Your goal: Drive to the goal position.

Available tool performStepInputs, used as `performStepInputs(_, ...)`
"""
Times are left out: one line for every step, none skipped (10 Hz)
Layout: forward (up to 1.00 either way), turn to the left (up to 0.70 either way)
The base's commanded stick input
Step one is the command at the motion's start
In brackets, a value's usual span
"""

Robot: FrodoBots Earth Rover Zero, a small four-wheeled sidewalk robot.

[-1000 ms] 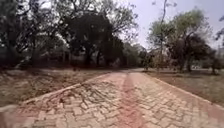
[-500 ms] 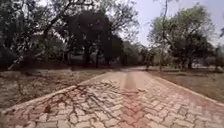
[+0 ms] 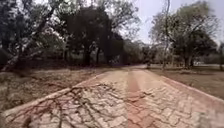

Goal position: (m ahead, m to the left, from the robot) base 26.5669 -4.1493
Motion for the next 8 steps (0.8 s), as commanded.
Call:
performStepInputs(0.70, 0.00)
performStepInputs(0.70, 0.00)
performStepInputs(0.70, 0.00)
performStepInputs(0.70, 0.00)
performStepInputs(0.70, 0.00)
performStepInputs(0.70, 0.00)
performStepInputs(0.70, 0.00)
performStepInputs(0.70, 0.00)
